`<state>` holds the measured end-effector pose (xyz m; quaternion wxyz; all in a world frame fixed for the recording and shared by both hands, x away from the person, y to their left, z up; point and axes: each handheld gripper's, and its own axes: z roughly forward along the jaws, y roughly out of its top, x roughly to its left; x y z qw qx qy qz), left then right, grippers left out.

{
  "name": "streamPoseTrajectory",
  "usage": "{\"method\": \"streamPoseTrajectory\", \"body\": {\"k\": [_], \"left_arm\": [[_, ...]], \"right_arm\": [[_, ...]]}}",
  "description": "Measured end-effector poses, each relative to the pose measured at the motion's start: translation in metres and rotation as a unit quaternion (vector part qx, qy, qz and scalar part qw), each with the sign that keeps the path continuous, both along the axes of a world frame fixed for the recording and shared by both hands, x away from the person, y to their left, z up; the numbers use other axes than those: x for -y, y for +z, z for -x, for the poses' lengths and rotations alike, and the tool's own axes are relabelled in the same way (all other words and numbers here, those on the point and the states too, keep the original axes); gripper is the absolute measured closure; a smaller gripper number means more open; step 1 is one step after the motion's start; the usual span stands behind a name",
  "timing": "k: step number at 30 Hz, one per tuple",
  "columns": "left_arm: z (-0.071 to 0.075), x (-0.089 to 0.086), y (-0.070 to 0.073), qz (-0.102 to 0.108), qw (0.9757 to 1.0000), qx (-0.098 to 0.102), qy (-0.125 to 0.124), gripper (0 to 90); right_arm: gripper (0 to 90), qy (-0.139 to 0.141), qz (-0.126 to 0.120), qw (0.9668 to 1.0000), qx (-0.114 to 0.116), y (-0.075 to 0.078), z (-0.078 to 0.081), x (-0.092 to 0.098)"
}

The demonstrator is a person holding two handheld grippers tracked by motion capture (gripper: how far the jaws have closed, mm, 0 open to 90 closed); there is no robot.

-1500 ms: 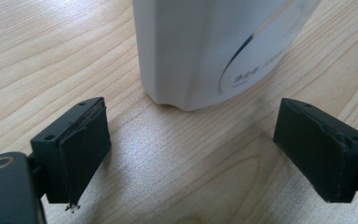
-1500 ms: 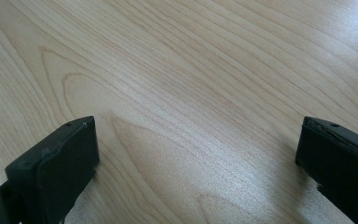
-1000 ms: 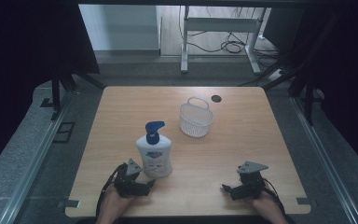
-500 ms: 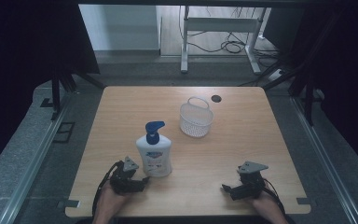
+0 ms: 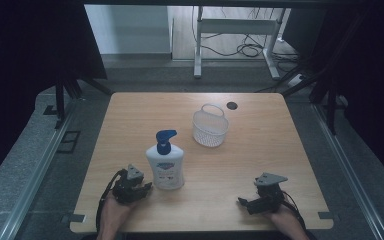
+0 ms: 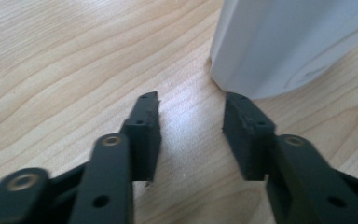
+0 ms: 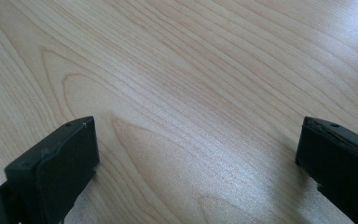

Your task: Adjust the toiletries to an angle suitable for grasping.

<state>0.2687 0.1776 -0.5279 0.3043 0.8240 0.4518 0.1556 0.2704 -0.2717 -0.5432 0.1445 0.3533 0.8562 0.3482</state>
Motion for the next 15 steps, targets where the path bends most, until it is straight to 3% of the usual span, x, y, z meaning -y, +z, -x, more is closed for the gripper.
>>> {"method": "streamPoseTrajectory", "body": {"k": [4,10,15], "left_arm": [[-0.003,0.002,0.002,0.007,0.9999,0.007,0.002,76.3],[-0.011,0.001,0.001,0.012,0.9998,0.010,0.010,85.1],[-0.018,-0.001,0.000,0.028,0.9994,0.011,0.016,89.0]], "right_arm": [[0.0,0.000,0.001,1.0000,0.000,0.000,0.000,0.000],[0.0,0.001,0.000,1.0000,0.001,0.000,0.000,0.000],[0.0,0.002,0.001,1.0000,0.001,0.000,-0.001,-0.001]]}}
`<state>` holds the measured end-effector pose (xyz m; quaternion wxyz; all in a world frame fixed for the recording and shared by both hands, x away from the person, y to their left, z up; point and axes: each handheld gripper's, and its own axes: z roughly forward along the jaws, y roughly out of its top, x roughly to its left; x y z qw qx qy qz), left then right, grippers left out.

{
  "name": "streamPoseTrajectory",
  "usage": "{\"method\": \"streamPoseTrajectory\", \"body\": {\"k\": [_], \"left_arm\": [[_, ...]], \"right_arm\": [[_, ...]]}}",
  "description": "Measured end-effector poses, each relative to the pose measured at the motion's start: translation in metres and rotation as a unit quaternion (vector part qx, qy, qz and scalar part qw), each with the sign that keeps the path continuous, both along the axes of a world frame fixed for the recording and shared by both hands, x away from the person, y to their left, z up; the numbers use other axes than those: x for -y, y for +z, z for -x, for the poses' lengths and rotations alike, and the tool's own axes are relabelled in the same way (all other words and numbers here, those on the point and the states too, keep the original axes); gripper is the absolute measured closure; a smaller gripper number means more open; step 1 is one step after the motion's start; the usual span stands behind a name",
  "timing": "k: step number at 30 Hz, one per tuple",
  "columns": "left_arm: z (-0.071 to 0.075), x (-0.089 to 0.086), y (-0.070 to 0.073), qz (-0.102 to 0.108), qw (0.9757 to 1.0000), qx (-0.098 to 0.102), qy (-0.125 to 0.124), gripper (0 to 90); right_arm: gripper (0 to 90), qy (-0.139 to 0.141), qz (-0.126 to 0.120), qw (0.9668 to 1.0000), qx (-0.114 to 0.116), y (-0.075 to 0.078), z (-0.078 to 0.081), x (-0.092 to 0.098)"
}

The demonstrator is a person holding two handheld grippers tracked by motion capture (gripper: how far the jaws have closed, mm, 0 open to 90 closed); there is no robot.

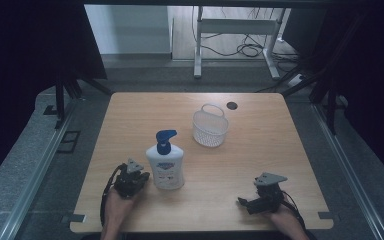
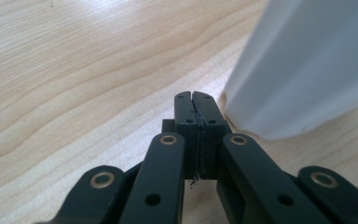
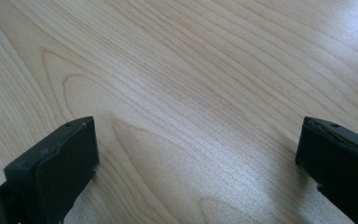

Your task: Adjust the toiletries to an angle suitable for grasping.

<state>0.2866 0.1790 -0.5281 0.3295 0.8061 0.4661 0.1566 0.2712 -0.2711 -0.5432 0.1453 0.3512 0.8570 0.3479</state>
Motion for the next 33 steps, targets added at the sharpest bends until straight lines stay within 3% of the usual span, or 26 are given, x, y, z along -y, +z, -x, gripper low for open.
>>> {"method": "streamPoseTrajectory", "body": {"k": [16,25,33], "left_arm": [[-0.016,0.001,-0.003,0.043,0.9988,-0.008,-0.020,89.3],[-0.014,0.007,-0.002,0.045,0.9982,-0.018,-0.035,89.4],[-0.009,0.018,-0.003,0.032,0.9980,-0.027,-0.047,89.4]], "right_arm": [[0.0,0.000,-0.001,1.0000,-0.001,0.000,0.000,-0.001],[0.0,0.000,-0.001,1.0000,-0.001,0.000,0.000,-0.001],[0.0,0.000,-0.001,1.0000,-0.001,0.000,0.000,-0.001]]}}
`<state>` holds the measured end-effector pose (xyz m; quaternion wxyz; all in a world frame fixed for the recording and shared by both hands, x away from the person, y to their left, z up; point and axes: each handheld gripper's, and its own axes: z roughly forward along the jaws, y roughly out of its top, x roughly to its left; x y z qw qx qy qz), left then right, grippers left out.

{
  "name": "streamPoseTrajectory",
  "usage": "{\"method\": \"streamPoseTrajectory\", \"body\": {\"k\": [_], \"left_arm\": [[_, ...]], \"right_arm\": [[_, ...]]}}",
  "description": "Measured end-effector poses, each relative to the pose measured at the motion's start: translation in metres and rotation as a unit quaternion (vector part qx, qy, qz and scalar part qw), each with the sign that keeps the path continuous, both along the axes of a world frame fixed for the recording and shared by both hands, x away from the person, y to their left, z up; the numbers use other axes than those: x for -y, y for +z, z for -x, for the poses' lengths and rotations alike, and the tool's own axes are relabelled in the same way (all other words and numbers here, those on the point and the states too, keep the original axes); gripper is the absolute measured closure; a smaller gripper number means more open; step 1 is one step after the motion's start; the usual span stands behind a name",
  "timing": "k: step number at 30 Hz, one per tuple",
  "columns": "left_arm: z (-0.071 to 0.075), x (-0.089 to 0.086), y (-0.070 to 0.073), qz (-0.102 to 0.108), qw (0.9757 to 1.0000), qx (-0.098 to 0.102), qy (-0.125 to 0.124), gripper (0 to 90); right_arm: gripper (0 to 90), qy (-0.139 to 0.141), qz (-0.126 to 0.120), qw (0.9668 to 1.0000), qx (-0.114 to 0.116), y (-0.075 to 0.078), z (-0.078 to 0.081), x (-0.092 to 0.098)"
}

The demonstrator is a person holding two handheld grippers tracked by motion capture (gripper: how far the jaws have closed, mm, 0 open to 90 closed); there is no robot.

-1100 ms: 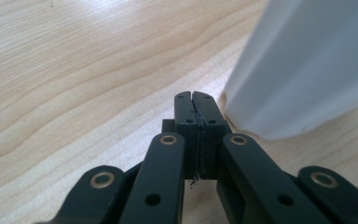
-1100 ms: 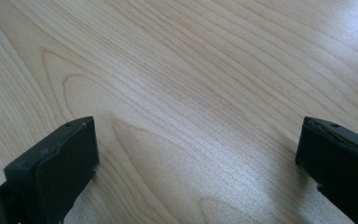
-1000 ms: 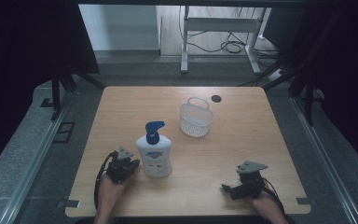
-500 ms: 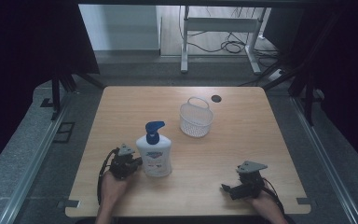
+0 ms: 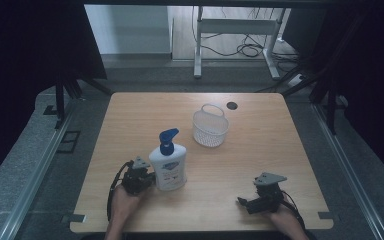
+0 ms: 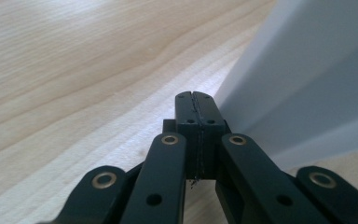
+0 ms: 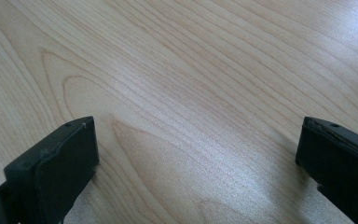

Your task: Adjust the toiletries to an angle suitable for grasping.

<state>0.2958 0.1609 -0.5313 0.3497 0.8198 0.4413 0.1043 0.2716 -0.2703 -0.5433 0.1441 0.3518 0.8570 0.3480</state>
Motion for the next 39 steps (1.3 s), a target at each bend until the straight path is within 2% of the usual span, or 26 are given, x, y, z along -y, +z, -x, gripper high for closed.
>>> {"method": "streamPoseTrajectory", "body": {"k": [10,15,21,28,32,39], "left_arm": [[0.014,0.016,0.001,-0.020,0.9996,-0.009,-0.017,89.5],[0.023,0.022,0.002,-0.018,0.9995,-0.010,-0.023,89.5],[0.030,0.027,0.005,-0.003,0.9994,-0.010,-0.033,89.4],[0.033,0.036,0.005,0.005,0.9986,-0.016,-0.051,89.5],[0.033,0.044,0.003,0.001,0.9981,-0.013,-0.061,89.4],[0.025,0.054,-0.001,-0.003,0.9984,-0.003,-0.057,89.4]], "right_arm": [[0.0,0.000,0.000,1.0000,0.000,0.000,0.000,0.000],[0.0,0.000,0.000,1.0000,0.000,0.000,0.000,0.000],[0.0,0.000,0.000,1.0000,0.000,0.000,0.000,0.000],[0.0,0.000,0.000,1.0000,0.000,0.000,0.000,0.000],[0.0,0.000,0.000,1.0000,0.000,0.000,0.000,0.000],[0.0,0.000,0.000,1.0000,0.000,0.000,0.000,0.000]]}}
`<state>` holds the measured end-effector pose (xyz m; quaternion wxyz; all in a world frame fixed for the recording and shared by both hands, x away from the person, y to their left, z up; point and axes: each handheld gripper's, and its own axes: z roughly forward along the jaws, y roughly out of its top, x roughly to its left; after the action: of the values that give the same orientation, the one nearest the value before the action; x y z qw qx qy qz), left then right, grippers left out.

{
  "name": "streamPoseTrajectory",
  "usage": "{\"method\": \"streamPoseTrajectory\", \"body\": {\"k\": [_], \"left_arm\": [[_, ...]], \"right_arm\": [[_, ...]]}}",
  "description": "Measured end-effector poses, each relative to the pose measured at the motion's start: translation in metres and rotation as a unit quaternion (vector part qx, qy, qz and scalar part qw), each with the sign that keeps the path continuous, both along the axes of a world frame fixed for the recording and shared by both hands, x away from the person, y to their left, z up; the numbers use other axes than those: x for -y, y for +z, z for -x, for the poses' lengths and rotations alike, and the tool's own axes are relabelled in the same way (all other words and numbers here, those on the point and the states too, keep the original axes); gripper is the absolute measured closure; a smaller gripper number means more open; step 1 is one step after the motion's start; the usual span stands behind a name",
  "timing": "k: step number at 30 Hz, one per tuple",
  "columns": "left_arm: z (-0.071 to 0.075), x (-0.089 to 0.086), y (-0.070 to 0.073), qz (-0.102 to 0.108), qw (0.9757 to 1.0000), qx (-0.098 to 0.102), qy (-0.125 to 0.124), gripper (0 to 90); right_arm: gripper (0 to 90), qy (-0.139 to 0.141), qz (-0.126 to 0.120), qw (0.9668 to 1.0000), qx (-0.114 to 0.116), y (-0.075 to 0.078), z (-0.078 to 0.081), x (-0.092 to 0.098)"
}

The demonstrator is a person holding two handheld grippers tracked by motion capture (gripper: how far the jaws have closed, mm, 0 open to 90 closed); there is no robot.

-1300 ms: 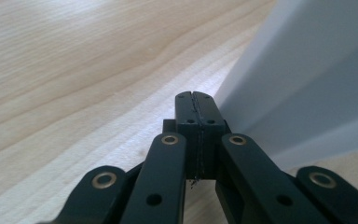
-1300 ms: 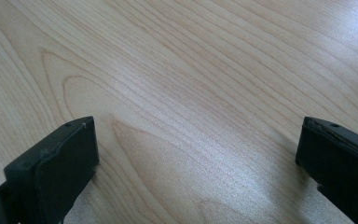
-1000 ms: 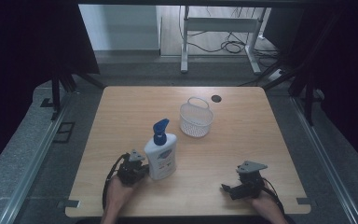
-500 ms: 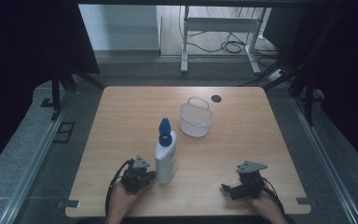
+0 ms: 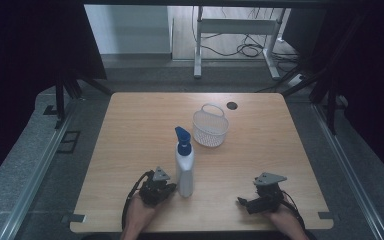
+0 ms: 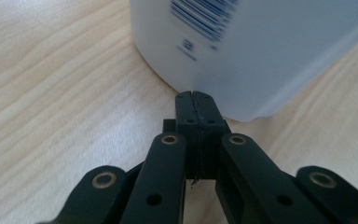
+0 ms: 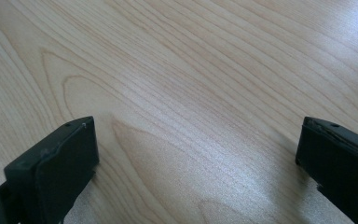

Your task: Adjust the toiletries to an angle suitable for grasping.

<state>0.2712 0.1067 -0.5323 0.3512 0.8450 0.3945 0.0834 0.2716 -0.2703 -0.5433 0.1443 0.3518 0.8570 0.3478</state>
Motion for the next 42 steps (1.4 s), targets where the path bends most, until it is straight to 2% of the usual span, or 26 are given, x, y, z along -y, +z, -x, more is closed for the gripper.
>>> {"method": "streamPoseTrajectory", "body": {"k": [5,13,30,42], "left_arm": [[-0.005,0.006,-0.002,-0.003,0.9999,0.012,0.007,89.4],[-0.009,0.012,-0.001,0.006,0.9998,0.018,0.010,89.4],[-0.025,0.024,-0.002,0.018,0.9997,0.012,0.008,89.4],[-0.028,0.045,-0.003,0.028,0.9995,0.007,-0.012,89.4]], "right_arm": [[0.0,0.000,0.000,1.0000,0.000,0.000,0.000,0.000],[0.0,0.000,0.000,1.0000,0.000,0.000,0.000,0.000],[0.0,0.000,-0.001,1.0000,0.000,0.000,-0.001,-0.001],[0.0,0.000,-0.001,1.0000,0.000,0.000,-0.001,-0.001]]}}
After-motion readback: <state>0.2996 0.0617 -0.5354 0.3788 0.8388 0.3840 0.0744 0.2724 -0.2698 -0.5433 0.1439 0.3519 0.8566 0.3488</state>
